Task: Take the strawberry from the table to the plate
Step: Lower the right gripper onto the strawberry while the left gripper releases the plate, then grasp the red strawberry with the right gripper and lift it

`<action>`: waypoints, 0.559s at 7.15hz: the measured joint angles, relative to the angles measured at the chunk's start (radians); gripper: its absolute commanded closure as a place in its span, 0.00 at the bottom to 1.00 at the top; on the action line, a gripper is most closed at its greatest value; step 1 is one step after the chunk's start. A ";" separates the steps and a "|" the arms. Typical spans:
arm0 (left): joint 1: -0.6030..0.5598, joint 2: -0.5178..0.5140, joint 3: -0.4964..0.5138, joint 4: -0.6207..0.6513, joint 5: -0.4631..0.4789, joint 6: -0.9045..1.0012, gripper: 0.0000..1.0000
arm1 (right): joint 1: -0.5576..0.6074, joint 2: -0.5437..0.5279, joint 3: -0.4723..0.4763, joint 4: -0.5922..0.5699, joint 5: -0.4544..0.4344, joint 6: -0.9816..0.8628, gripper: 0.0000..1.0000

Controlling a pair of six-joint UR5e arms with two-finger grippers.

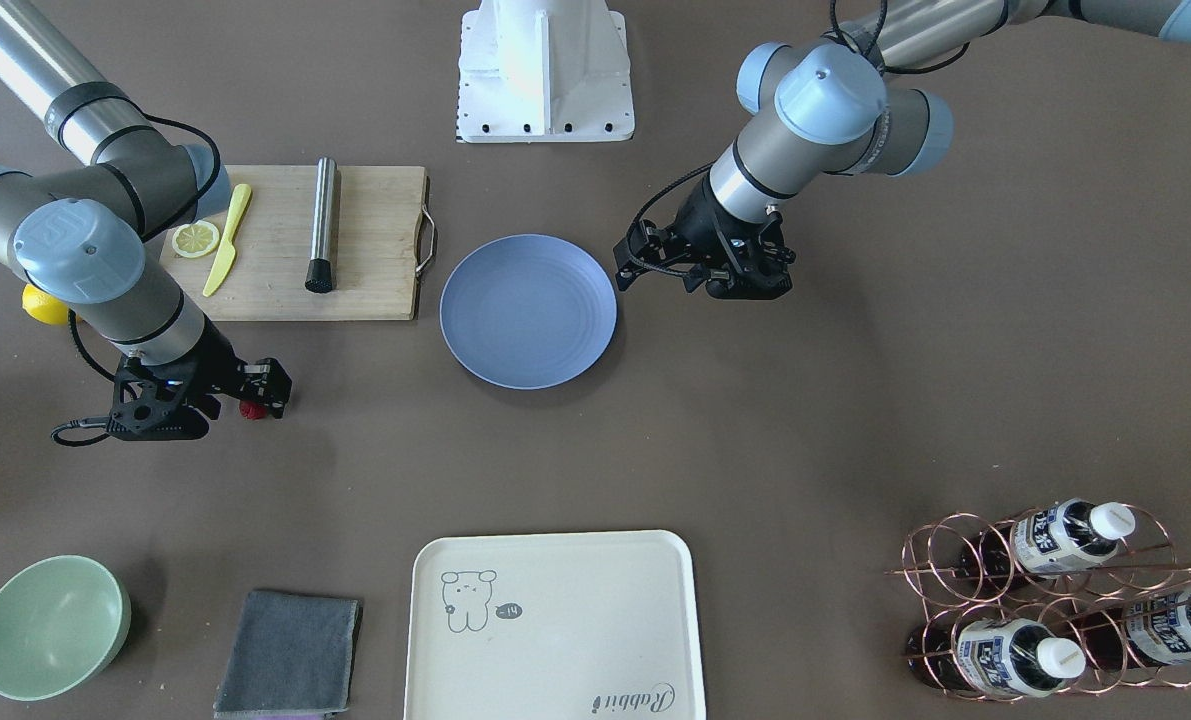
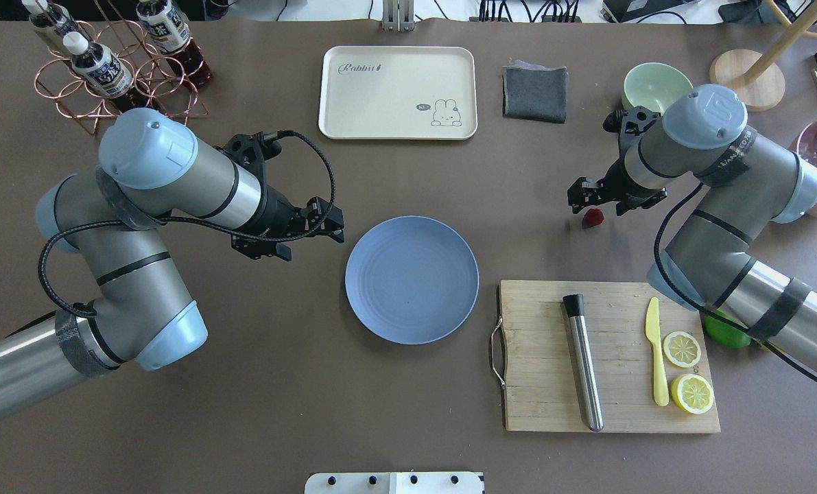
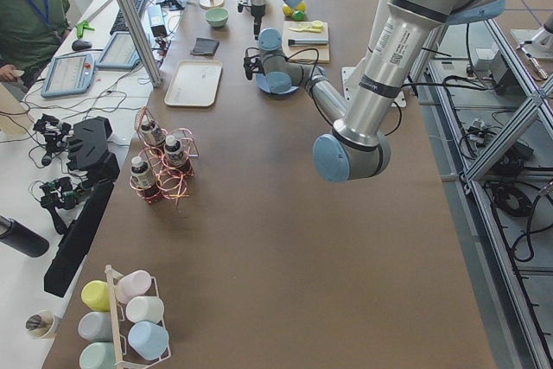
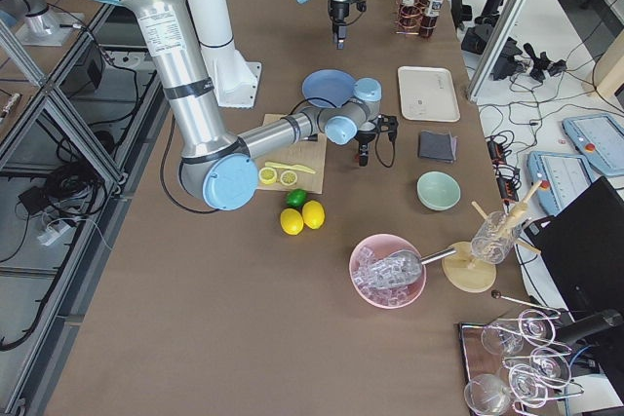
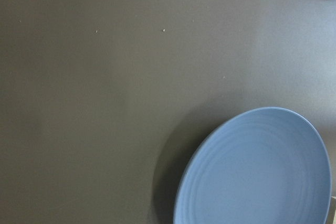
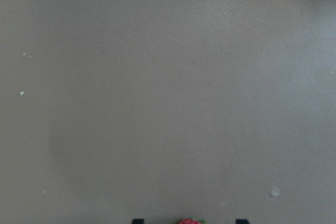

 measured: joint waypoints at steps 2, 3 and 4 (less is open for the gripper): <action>-0.007 0.000 -0.001 0.000 -0.002 -0.001 0.02 | -0.004 0.002 0.011 0.000 -0.001 0.001 1.00; -0.020 0.003 -0.001 0.000 -0.015 0.001 0.02 | 0.000 0.003 0.027 -0.003 0.002 0.002 1.00; -0.045 0.009 0.000 0.000 -0.044 0.007 0.02 | 0.010 0.007 0.054 -0.011 0.012 0.003 1.00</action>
